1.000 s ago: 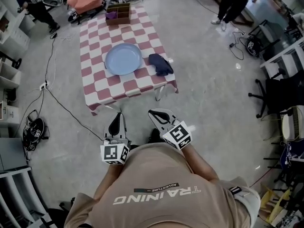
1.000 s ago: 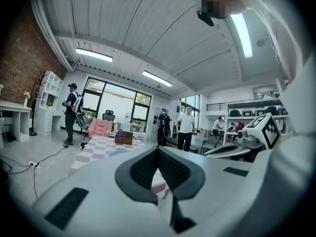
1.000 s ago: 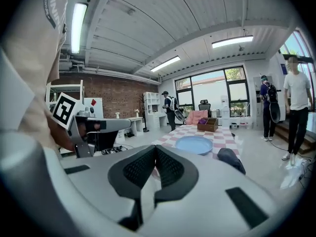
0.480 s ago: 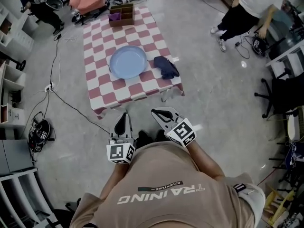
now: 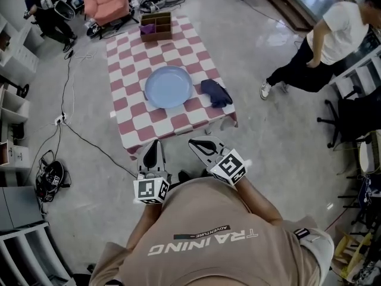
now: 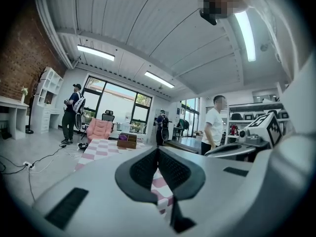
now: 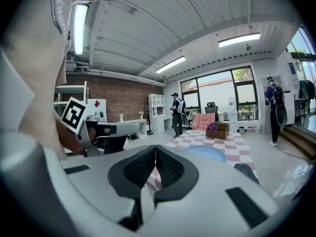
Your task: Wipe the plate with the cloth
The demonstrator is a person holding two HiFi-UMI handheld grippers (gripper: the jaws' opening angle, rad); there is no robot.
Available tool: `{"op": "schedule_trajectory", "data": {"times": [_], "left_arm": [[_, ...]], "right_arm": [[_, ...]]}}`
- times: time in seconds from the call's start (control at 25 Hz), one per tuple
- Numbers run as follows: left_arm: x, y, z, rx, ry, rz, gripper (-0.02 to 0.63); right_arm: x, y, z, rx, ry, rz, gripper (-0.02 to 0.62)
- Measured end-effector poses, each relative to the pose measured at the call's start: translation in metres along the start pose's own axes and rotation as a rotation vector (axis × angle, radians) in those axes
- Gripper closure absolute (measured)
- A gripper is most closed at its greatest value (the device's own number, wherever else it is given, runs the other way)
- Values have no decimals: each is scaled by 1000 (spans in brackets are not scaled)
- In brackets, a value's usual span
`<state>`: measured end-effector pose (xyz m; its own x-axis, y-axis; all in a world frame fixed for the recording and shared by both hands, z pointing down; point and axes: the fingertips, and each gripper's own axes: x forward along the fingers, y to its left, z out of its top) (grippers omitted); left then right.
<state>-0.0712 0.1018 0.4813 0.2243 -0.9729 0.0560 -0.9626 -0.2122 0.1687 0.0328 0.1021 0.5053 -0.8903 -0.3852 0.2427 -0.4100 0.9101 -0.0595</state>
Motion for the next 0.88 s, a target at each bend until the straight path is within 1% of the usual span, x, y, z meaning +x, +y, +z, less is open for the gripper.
{"op": "schedule_trajectory", "data": {"times": [0.2,0.36,0.44,0.52,0.56,0.64,0.76,0.88], "left_arm": [[3,26,1,-9,15,-19,592],[10,39,4,-1,8,-25,591],[11,47,2,-22,14,-11,592],[17,53,1,-62,20,7,591],[21,53,1,-70,19,15,592],[29,49,4,-63,13,23,591],[42,42,13,-56,-6,26,591],[58,42,11,-116,-2,48,592]], "right_arm": [[22,5,10,1,-41,-29,577],[33,3,23,-4,-90,-23,577],[38,1,26,-8,-95,-17,577],[41,-5,30,-12,-97,-9,577],[40,-9,30,-11,-95,-7,577],[38,-19,30,-9,-84,-2,577],[40,-35,31,-33,-67,12,577],[40,-51,36,-47,-79,33,577]]}}
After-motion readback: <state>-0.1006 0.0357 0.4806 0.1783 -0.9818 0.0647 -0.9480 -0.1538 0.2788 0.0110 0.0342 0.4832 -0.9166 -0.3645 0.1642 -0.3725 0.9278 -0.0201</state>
